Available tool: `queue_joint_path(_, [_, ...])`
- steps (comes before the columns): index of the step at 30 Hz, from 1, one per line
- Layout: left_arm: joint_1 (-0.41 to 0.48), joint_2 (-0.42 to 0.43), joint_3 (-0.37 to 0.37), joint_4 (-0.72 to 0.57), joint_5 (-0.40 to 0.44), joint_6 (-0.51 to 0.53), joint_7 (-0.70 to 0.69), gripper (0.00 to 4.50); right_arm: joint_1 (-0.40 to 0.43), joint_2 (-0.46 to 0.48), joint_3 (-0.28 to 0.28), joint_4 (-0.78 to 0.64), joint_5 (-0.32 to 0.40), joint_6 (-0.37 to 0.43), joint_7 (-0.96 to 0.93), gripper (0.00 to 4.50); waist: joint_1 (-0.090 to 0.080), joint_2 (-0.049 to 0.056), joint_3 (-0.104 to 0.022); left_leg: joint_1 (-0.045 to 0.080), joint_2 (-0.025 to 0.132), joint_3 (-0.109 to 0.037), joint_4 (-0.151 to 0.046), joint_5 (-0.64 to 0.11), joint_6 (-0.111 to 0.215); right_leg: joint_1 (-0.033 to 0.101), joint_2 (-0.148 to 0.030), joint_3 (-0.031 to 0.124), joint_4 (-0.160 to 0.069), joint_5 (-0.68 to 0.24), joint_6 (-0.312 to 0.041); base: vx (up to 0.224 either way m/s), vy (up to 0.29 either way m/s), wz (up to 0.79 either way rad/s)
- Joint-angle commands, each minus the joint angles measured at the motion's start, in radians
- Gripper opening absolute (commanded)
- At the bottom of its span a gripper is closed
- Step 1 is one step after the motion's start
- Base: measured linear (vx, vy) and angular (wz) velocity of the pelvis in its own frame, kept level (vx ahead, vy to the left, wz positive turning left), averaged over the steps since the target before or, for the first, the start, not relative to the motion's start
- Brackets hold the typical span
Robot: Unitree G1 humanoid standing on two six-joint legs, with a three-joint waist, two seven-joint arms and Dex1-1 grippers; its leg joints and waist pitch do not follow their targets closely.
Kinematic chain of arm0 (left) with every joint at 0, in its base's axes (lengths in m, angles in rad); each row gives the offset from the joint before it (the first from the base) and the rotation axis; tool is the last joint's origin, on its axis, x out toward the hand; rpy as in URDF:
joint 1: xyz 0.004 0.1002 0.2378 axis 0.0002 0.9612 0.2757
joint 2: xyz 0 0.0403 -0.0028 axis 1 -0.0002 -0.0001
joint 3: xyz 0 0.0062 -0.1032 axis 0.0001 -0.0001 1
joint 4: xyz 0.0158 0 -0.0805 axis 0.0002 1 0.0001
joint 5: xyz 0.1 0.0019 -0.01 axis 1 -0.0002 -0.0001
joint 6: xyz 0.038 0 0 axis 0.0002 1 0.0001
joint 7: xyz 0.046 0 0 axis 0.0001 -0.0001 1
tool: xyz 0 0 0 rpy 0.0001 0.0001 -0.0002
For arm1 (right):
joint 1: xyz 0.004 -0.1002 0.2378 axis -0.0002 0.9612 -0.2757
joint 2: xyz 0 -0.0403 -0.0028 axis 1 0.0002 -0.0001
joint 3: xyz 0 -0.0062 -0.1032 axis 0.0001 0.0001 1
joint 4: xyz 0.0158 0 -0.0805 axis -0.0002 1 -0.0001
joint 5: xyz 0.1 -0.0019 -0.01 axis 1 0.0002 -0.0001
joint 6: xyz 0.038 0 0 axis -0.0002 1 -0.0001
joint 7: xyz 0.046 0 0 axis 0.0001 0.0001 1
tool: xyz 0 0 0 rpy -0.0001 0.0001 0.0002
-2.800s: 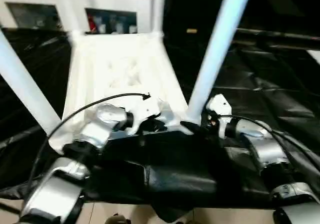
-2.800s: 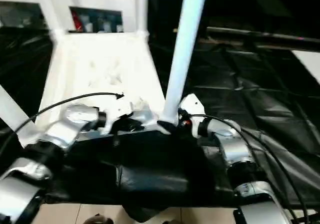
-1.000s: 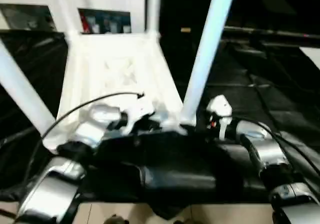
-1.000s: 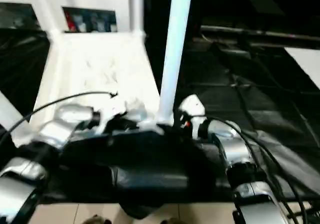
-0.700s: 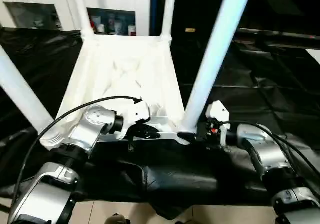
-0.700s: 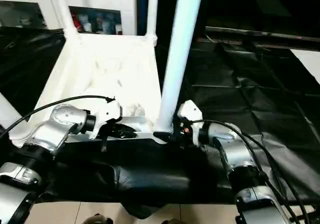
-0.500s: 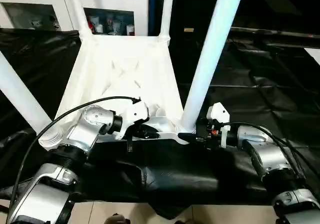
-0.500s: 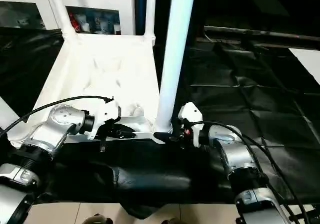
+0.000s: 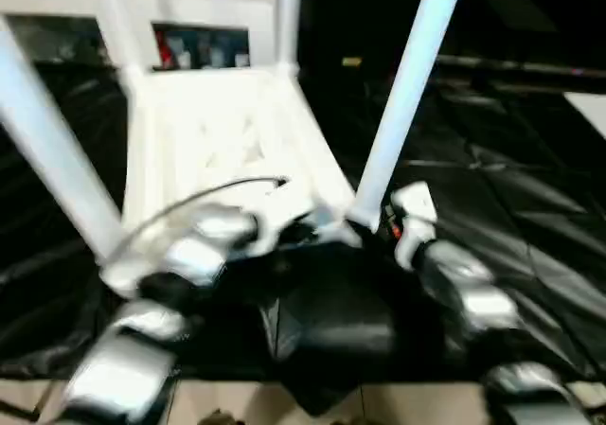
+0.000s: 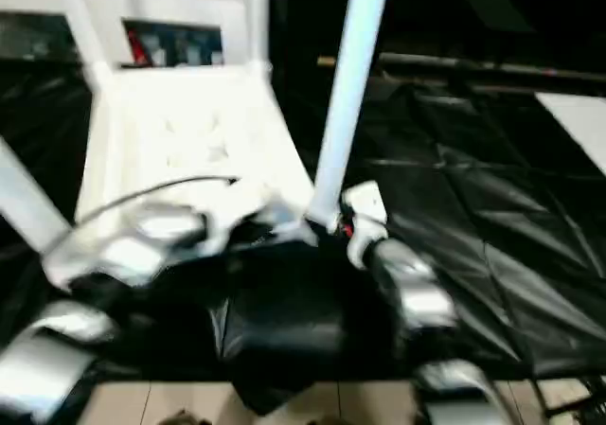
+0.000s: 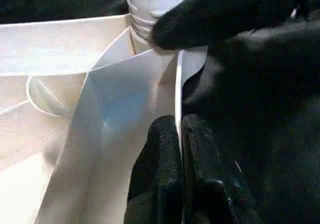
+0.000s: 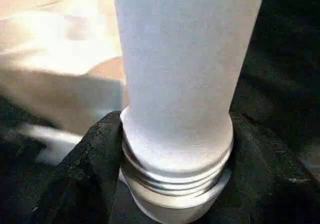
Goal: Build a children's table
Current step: Rotate leg to tighten
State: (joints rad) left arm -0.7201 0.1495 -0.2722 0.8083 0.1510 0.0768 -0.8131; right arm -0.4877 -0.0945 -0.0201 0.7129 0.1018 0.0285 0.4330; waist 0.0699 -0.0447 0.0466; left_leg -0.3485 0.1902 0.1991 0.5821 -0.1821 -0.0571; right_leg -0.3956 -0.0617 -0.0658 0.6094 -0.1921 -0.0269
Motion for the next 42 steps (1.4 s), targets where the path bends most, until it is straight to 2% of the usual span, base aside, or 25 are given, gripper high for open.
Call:
queue_joint_path(1, [0.000,-0.071,0.011,0.020,-0.031,0.004,0.087,0.00,0.018,0.059,0.047,0.077,-0.022,0.062,-0.040,2.76,-0.001,-0.005,-0.044,0.011,0.045,-0.034,-0.073,-0.290,0.001,0.027,-0.096,0.052,-0.111,-0.490,-0.104,0.000,0.000,0.00])
queue_joint_path(2, [-0.002,-0.078,0.011,0.024,-0.028,0.003,0.092,0.00,0.014,0.065,0.044,0.082,-0.023,0.065,-0.054,2.76,-0.002,-0.006,-0.046,0.008,0.044,-0.033,-0.072,-0.286,0.009,0.027,-0.095,0.053,-0.111,-0.473,-0.103,0.000,0.000,0.00])
queue_joint_path(3, [-0.012,-0.101,0.004,0.031,-0.023,-0.007,0.088,0.00,0.000,0.083,0.066,0.086,-0.041,0.033,-0.046,2.76,-0.002,0.008,-0.046,0.010,0.044,-0.034,-0.073,-0.289,0.009,0.026,-0.095,0.054,-0.110,-0.461,-0.106,0.000,0.000,0.00])
queue_joint_path(4, [-0.015,-0.109,-0.001,0.033,-0.019,-0.012,0.083,0.00,-0.005,0.090,0.080,0.085,-0.052,0.010,-0.038,3.31,-0.007,0.001,-0.047,0.006,0.042,-0.032,-0.073,-0.292,0.013,0.027,-0.091,0.052,-0.112,-0.444,-0.104,0.000,0.000,0.00])
queue_joint_path(5, [-0.017,-0.112,-0.004,0.035,-0.017,-0.017,0.079,0.00,-0.008,0.093,0.085,0.083,-0.057,-0.004,-0.031,3.45,-0.007,0.000,-0.049,0.006,0.042,-0.032,-0.073,-0.288,0.013,0.029,-0.092,0.052,-0.110,-0.434,-0.106,0.000,0.000,0.00])
queue_joint_path(7, [-0.011,-0.104,-0.004,0.030,-0.020,-0.024,0.060,0.00,-0.011,0.085,0.083,0.071,-0.054,-0.027,-0.007,3.52,-0.005,-0.002,-0.050,0.004,0.043,-0.031,-0.072,-0.279,0.024,0.032,-0.094,0.053,-0.109,-0.416,-0.112,0.000,0.000,0.00])
queue_joint_path(9, [0.006,-0.073,-0.011,0.010,-0.029,-0.046,-0.005,0.00,-0.008,0.039,0.082,0.032,-0.039,-0.072,0.088,3.81,-0.003,-0.002,-0.051,0.000,0.043,-0.030,-0.070,-0.259,0.040,0.036,-0.093,0.053,-0.104,-0.382,-0.123,0.000,0.000,0.00])
queue_joint_path(11, [0.014,-0.060,-0.013,0.000,-0.033,-0.057,-0.030,0.00,-0.003,0.012,0.095,0.012,-0.039,-0.074,0.134,3.94,-0.001,-0.002,-0.053,-0.002,0.044,-0.030,-0.069,-0.243,0.048,0.039,-0.092,0.053,-0.100,-0.349,-0.131,0.000,0.000,0.00])
queue_joint_path(12, [0.024,-0.043,-0.014,-0.017,-0.042,-0.061,-0.066,0.00,0.009,-0.027,0.115,-0.023,-0.031,-0.070,0.214,4.01,0.001,-0.005,-0.055,-0.005,0.044,-0.027,-0.066,-0.211,0.063,0.044,-0.091,0.053,-0.093,-0.283,-0.149,0.000,0.000,0.00])
queue_joint_path(13, [0.031,-0.030,-0.013,-0.029,-0.049,-0.060,-0.087,0.00,0.021,-0.054,0.127,-0.052,-0.019,-0.056,0.275,4.01,0.001,-0.005,-0.055,-0.005,0.044,-0.027,-0.066,-0.211,0.063,0.044,-0.091,0.053,-0.093,-0.283,-0.149,0.000,0.000,0.00])
queue_joint_path(14, [0.041,-0.013,-0.014,-0.046,-0.060,-0.069,-0.122,0.00,0.032,-0.088,0.138,-0.078,-0.012,-0.050,0.331,4.01,0.004,-0.012,-0.055,-0.006,0.043,-0.023,-0.063,-0.196,0.080,0.045,-0.089,0.053,-0.090,-0.249,-0.157,0.000,0.000,0.00])
queue_joint_path(15, [0.047,-0.002,-0.015,-0.056,-0.067,-0.077,-0.145,0.00,0.039,-0.110,0.145,-0.093,-0.009,-0.047,0.366,4.01,0.007,-0.010,-0.054,-0.007,0.043,-0.024,-0.063,-0.186,0.090,0.047,-0.091,0.052,-0.088,-0.248,-0.160,0.000,0.000,0.00])
queue_joint_path(18, [0.076,0.057,-0.018,-0.096,-0.087,-0.096,-0.251,0.00,0.056,-0.192,0.149,-0.137,0.008,-0.040,0.498,4.01,0.016,-0.009,-0.053,-0.006,0.045,-0.023,-0.063,-0.180,0.090,0.046,-0.091,0.052,-0.091,-0.279,-0.148,0.000,0.000,0.00])
queue_joint_path(20, [0.085,0.074,-0.017,-0.112,-0.096,-0.096,-0.285,0.00,0.058,-0.213,0.148,-0.145,0.014,-0.039,0.530,4.01,0.016,-0.006,-0.052,-0.001,0.047,-0.023,-0.066,-0.189,0.081,0.040,-0.088,0.051,-0.092,-0.293,-0.150,0.000,0.000,0.00])
queue_joint_path(21, [0.085,0.074,-0.017,-0.112,-0.096,-0.096,-0.285,0.00,0.058,-0.213,0.148,-0.145,0.014,-0.039,0.530,4.01,0.018,-0.006,-0.053,0.000,0.048,-0.024,-0.066,-0.190,0.077,0.041,-0.089,0.051,-0.091,-0.293,-0.152,0.000,0.000,0.00])
queue_joint_path(22, [0.103,0.099,-0.010,-0.147,-0.117,-0.084,-0.332,0.00,0.058,-0.235,0.146,-0.156,0.024,-0.034,0.568,4.01,0.016,-0.021,-0.052,-0.002,0.048,-0.022,-0.066,-0.192,0.076,0.041,-0.089,0.051,-0.091,-0.294,-0.154,0.000,0.000,0.00])
queue_joint_path(23, [0.118,0.118,-0.003,-0.181,-0.137,-0.069,-0.371,0.00,0.059,-0.251,0.146,-0.166,0.033,-0.025,0.600,4.01,0.020,-0.016,-0.052,-0.002,0.050,-0.026,-0.067,-0.191,0.073,0.043,-0.093,0.051,-0.087,-0.295,-0.157,0.000,0.000,0.00])
queue_joint_path(24, [0.133,0.135,0.003,-0.213,-0.157,-0.049,-0.402,0.00,0.059,-0.265,0.148,-0.175,0.040,-0.016,0.627,4.01,0.021,-0.006,-0.052,0.000,0.053,-0.023,-0.068,-0.190,0.071,0.040,-0.091,0.053,-0.086,-0.280,-0.169,0.000,0.000,0.00])
queue_joint_path(28, [0.155,0.159,0.008,-0.252,-0.176,-0.031,-0.434,0.00,0.058,-0.277,0.157,-0.180,0.038,-0.010,0.651,4.01,0.023,-0.007,-0.053,0.001,0.054,-0.019,-0.065,-0.161,0.072,0.038,-0.086,0.053,-0.076,-0.186,-0.199,0.000,0.000,0.00])
queue_joint_path(29, [0.157,0.162,0.008,-0.255,-0.177,-0.030,-0.436,0.00,0.059,-0.277,0.158,-0.181,0.037,-0.009,0.653,4.01,0.024,-0.009,-0.053,-0.002,0.053,-0.019,-0.065,-0.158,0.071,0.042,-0.087,0.052,-0.074,-0.178,-0.202,0.000,0.000,0.00])
queue_joint_path(32, [0.169,0.173,0.010,-0.263,-0.178,-0.034,-0.449,0.00,0.054,-0.267,0.157,-0.171,0.032,-0.011,0.645,4.01,0.022,-0.011,-0.052,-0.003,0.050,-0.020,-0.065,-0.167,0.064,0.043,-0.089,0.052,-0.078,-0.221,-0.185,0.000,0.000,0.00])
queue_joint_path(35, [0.173,0.176,0.011,-0.268,-0.179,-0.031,-0.451,0.00,0.055,-0.261,0.155,-0.172,0.036,-0.009,0.645,3.76,0.022,-0.011,-0.052,-0.003,0.048,-0.021,-0.064,-0.167,0.060,0.044,-0.090,0.053,-0.081,-0.242,-0.172,0.000,0.000,0.00])
queue_joint_path(42, [0.182,0.182,0.016,-0.291,-0.187,-0.014,-0.448,0.00,0.069,-0.253,0.151,-0.185,0.061,0.006,0.662,3.09,0.022,-0.010,-0.054,-0.003,0.050,-0.020,-0.063,-0.147,0.067,0.046,-0.088,0.053,-0.074,-0.185,-0.190,0.000,0.000,0.00])
